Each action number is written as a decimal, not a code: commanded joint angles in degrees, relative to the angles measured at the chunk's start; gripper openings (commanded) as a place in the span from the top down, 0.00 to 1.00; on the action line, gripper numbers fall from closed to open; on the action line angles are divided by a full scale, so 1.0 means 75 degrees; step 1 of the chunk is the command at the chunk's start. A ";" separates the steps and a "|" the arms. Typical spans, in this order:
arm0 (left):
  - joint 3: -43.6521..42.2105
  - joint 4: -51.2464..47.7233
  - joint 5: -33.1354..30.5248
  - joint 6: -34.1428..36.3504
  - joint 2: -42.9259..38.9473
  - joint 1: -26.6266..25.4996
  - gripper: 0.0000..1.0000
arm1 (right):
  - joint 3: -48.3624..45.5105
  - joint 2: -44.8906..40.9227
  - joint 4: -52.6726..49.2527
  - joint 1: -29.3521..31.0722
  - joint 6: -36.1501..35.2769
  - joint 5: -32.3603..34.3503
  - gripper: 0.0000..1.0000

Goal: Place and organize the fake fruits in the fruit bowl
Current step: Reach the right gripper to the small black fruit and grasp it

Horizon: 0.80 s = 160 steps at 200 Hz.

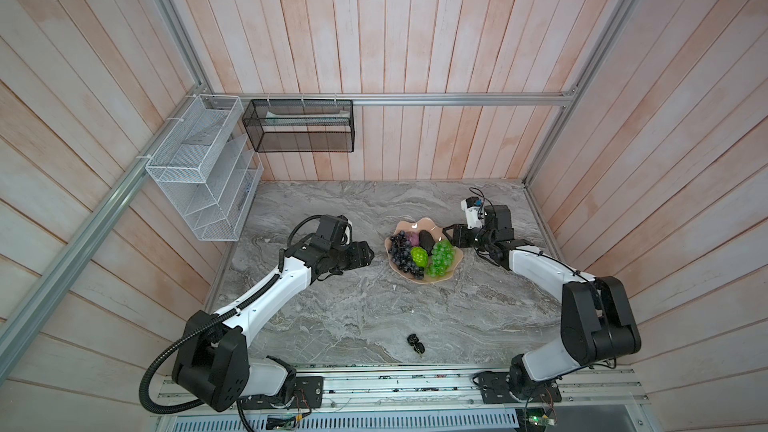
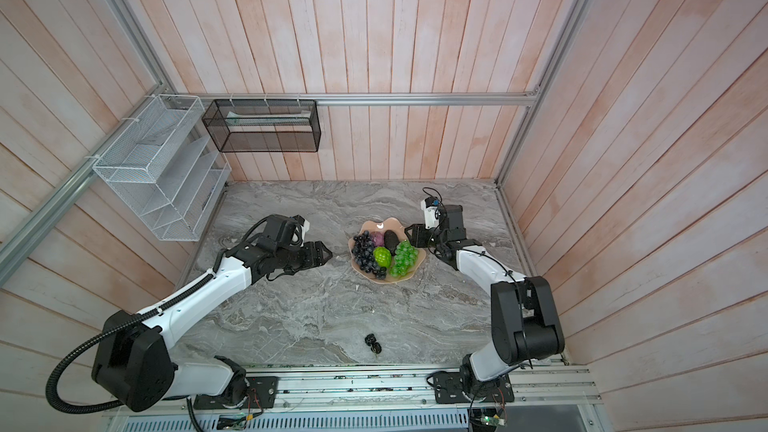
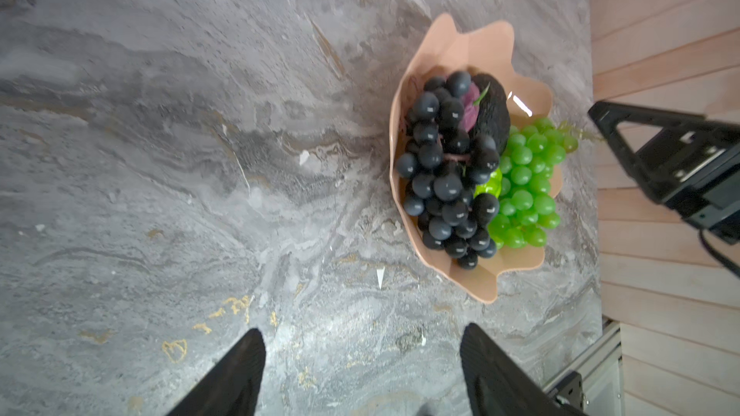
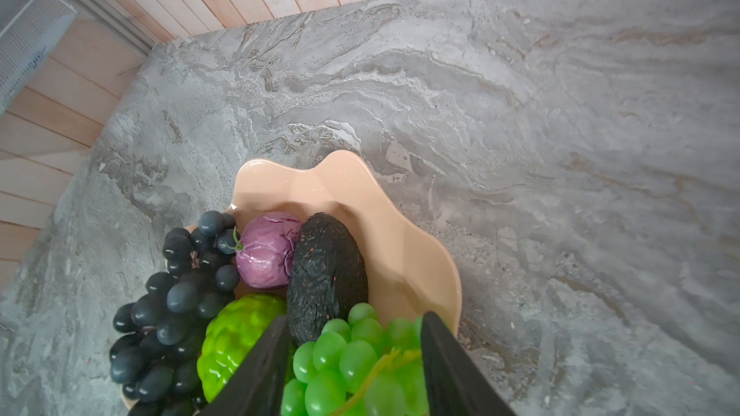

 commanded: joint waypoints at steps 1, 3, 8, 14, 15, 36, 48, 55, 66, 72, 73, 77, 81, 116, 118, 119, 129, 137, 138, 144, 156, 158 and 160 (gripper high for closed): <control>0.0187 -0.0613 0.0216 0.0201 0.0103 -0.0517 0.21 | 0.0295 -0.0596 -0.0600 0.0189 -0.0301 0.0493 0.44; 0.0177 -0.0624 0.0239 0.0191 0.0113 -0.0558 0.22 | 0.0304 -0.0646 -0.0651 0.0215 -0.0318 0.0549 0.44; 0.0143 -0.0632 0.0292 0.0183 0.0132 -0.0747 0.22 | 0.0296 -0.0778 -0.0755 0.0298 -0.0351 0.0678 0.43; 0.0090 -0.0623 0.0322 0.0162 0.0142 -0.0975 0.22 | 0.0240 -0.0956 -0.0836 0.0409 -0.0379 0.0807 0.43; 0.0079 -0.0633 0.0336 0.0159 0.0141 -0.1014 0.22 | 0.0222 -0.0999 -0.0856 0.0435 -0.0380 0.0826 0.43; -0.0135 -0.0606 0.0364 0.0034 0.0258 -0.1901 0.22 | -0.0102 -0.1653 -0.1173 0.0985 -0.0335 0.1256 0.43; -0.0272 -0.0546 0.0480 -0.0104 0.0374 -0.2386 0.22 | -0.0276 -0.1988 -0.1475 0.1344 -0.0292 0.1447 0.43; -0.0347 -0.0446 0.0549 -0.0245 0.0463 -0.2673 0.22 | -0.0392 -0.2171 -0.1656 0.1567 -0.0235 0.1573 0.43; -0.0466 -0.0255 0.0634 -0.0460 0.0610 -0.3130 0.22 | -0.0579 -0.2461 -0.1920 0.1876 -0.0091 0.1724 0.44; -0.0482 -0.0223 0.0549 -0.0551 0.0695 -0.3363 0.22 | -0.0693 -0.2626 -0.2082 0.2052 0.0040 0.1709 0.47; -0.0482 -0.0222 0.0519 -0.0560 0.0716 -0.3403 0.22 | -0.0719 -0.2654 -0.2117 0.2071 0.0052 0.1699 0.48; -0.0488 -0.0239 0.0403 -0.0620 0.0763 -0.3538 0.22 | -0.0803 -0.2765 -0.2224 0.2181 0.0130 0.1626 0.50; -0.0503 -0.0255 0.0303 -0.0721 0.0799 -0.3591 0.22 | -0.0917 -0.2900 -0.2320 0.2315 0.0227 0.1567 0.51; -0.1468 0.0447 -0.0140 -0.1948 0.0427 -0.3959 0.22 | -0.1725 -0.4066 -0.3393 0.4122 0.1414 0.2123 0.51; -0.1543 0.0508 -0.0172 -0.2007 0.0372 -0.3958 0.22 | -0.1739 -0.4089 -0.3429 0.4178 0.1460 0.2134 0.51; -0.1570 0.0536 -0.0181 -0.2032 0.0344 -0.3958 0.22 | -0.1757 -0.4112 -0.3453 0.4224 0.1517 0.2140 0.51; -0.1804 0.0758 -0.0342 -0.2231 0.0122 -0.3958 0.22 | -0.1956 -0.4440 -0.3652 0.4861 0.2018 0.2225 0.51; -0.1920 0.0824 -0.0522 -0.2347 -0.0003 -0.3958 0.22 | -0.2056 -0.4603 -0.3767 0.5458 0.2335 0.2404 0.50; -0.1928 0.0834 -0.0538 -0.2361 -0.0008 -0.3958 0.22 | -0.2068 -0.4615 -0.3780 0.5526 0.2371 0.2433 0.50; -0.1999 0.0902 -0.0618 -0.2421 -0.0057 -0.3948 0.22 | -0.2117 -0.4664 -0.3871 0.5963 0.2598 0.2615 0.50; -0.2091 0.1018 -0.0739 -0.2485 -0.0049 -0.3913 0.22 | -0.2222 -0.4556 -0.3965 0.6697 0.2928 0.2787 0.48; -0.2103 0.1029 -0.0755 -0.2499 -0.0040 -0.3903 0.22 | -0.2233 -0.4525 -0.3977 0.6796 0.2971 0.2798 0.48; -0.2109 0.1028 -0.0783 -0.2508 -0.0029 -0.3895 0.22 | -0.2250 -0.4473 -0.3991 0.6905 0.3017 0.2810 0.48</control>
